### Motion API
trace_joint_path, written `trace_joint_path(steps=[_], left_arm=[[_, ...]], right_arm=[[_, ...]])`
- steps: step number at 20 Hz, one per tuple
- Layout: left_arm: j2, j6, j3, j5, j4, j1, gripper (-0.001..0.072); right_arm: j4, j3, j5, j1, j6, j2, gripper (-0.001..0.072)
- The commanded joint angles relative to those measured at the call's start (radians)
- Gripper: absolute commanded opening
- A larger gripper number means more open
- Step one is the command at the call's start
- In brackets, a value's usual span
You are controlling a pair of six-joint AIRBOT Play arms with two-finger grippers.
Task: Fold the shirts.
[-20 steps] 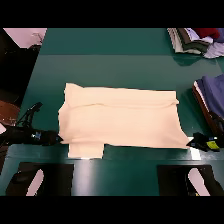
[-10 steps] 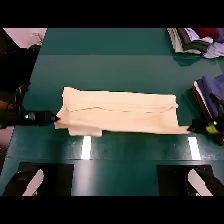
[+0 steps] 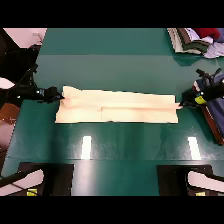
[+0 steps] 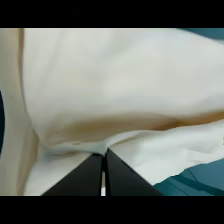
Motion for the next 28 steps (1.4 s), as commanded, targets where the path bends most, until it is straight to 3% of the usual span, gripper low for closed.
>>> trace_joint_path(steps=[1, 4, 5, 6, 7, 8, 13, 14, 15, 16, 17, 18, 19, 22, 27, 28], left_arm=[[-0.135, 0.018, 0.105, 0.061, -0.027, 0.001, 0.0027], [-0.166, 0.051, 0.127, 0.110, -0.077, 0.001, 0.0032], [-0.166, 0.049, 0.127, 0.138, -0.092, 0.001, 0.0267], [-0.166, 0.043, 0.127, 0.154, -0.109, 0.002, 0.0501], [-0.166, 0.032, 0.133, 0.163, -0.112, 0.002, 0.0505], [-0.165, 0.031, 0.143, 0.162, -0.113, 0.002, 0.0504], [-0.165, 0.032, 0.212, -0.014, -0.126, 0.002, 0.0502], [-0.165, 0.032, 0.212, -0.042, -0.126, 0.001, 0.0450], [-0.165, 0.035, 0.212, -0.067, -0.126, 0.001, 0.0166], [-0.165, 0.038, 0.212, -0.077, -0.126, 0.001, 0.0036], [-0.165, 0.038, 0.212, -0.084, -0.126, 0.001, 0.0037], [-0.165, 0.038, 0.212, -0.091, -0.126, 0.001, 0.0037], [-0.165, 0.037, 0.212, -0.092, -0.126, 0.001, 0.0036], [-0.166, 0.037, 0.211, -0.099, -0.126, 0.001, 0.0036], [-0.166, 0.034, 0.211, -0.114, -0.126, 0.001, 0.0027], [-0.166, 0.034, 0.211, -0.119, -0.125, -0.003, 0.0027]], right_arm=[[0.061, 0.124, -0.012, 0.011, 0.013, -0.132, 0.0018], [0.128, 0.205, -0.032, 0.011, 0.013, -0.220, 0.0024], [0.162, 0.230, -0.055, 0.008, 0.013, -0.245, 0.0088], [0.196, 0.255, -0.087, 0.001, 0.013, -0.268, 0.0273], [0.240, 0.280, -0.104, -0.008, 0.011, -0.286, 0.0423], [0.278, 0.300, -0.109, -0.018, 0.004, -0.299, 0.0459], [0.307, 0.243, 0.048, -0.100, -0.111, -0.269, 0.0458], [0.308, 0.196, 0.058, -0.121, -0.139, -0.250, 0.0458], [0.308, 0.140, 0.056, -0.144, -0.159, -0.227, 0.0458], [0.308, 0.090, 0.054, -0.167, -0.185, -0.208, 0.0458], [0.309, 0.040, 0.050, -0.188, -0.204, -0.193, 0.0476], [0.309, 0.002, 0.048, -0.206, -0.217, -0.186, 0.0628], [0.318, -0.036, 0.045, -0.222, -0.232, -0.187, 0.0714], [0.323, -0.107, 0.037, -0.225, -0.289, -0.222, 0.0712], [0.464, -0.126, -0.030, -0.162, -0.349, -0.303, 0.0677], [0.475, -0.126, -0.057, -0.147, -0.351, -0.306, 0.0579]])
